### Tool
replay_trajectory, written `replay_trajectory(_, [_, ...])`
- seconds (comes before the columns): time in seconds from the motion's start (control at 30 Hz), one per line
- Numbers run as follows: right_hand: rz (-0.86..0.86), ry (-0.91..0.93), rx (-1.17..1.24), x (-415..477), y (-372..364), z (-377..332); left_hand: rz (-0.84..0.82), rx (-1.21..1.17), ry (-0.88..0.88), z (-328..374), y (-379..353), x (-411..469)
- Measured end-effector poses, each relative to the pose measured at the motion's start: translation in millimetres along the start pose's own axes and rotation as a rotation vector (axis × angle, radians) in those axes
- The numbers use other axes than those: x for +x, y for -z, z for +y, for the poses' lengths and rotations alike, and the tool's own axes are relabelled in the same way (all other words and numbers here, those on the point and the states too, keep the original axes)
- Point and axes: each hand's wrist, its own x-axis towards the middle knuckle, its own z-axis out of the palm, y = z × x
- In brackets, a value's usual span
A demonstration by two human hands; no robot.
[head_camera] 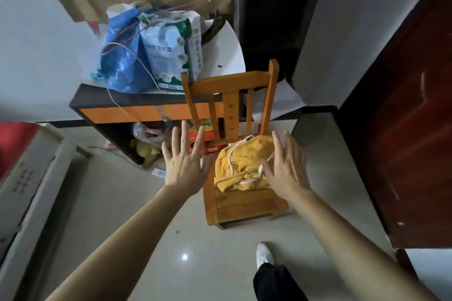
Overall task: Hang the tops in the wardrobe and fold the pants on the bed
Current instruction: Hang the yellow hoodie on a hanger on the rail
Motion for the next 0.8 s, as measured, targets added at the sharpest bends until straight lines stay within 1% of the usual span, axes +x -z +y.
replay_trajectory(0.17, [-0.155,-0.027,-0.002,53,-44,59,-0.203,0.007,-0.003,42,-61,60])
replay_trajectory(0.23, [-0.225,-0.043,0.008,66,-66,74,-0.274,-0.063,0.029,50,-86,70])
replay_trajectory(0.3, [-0.282,-0.038,0.008,73,-94,88,-0.339,-0.158,0.1,53,-119,76])
replay_trajectory(0.37, [-0.345,-0.025,0.005,74,-129,99,-0.41,-0.203,0.161,50,-161,78])
replay_trajectory(0.53, [-0.503,-0.063,0.008,49,-241,122,-0.619,-0.197,0.213,28,-280,77])
replay_trajectory(0.67, [-0.559,-0.117,-0.01,26,-313,127,-0.673,-0.19,0.218,5,-353,83])
replay_trajectory(0.73, [-0.539,-0.184,-0.007,19,-337,130,-0.69,-0.167,0.208,-4,-383,85])
replay_trajectory(0.8, [-0.476,-0.252,0.017,14,-354,133,-0.692,-0.172,0.225,-9,-406,83])
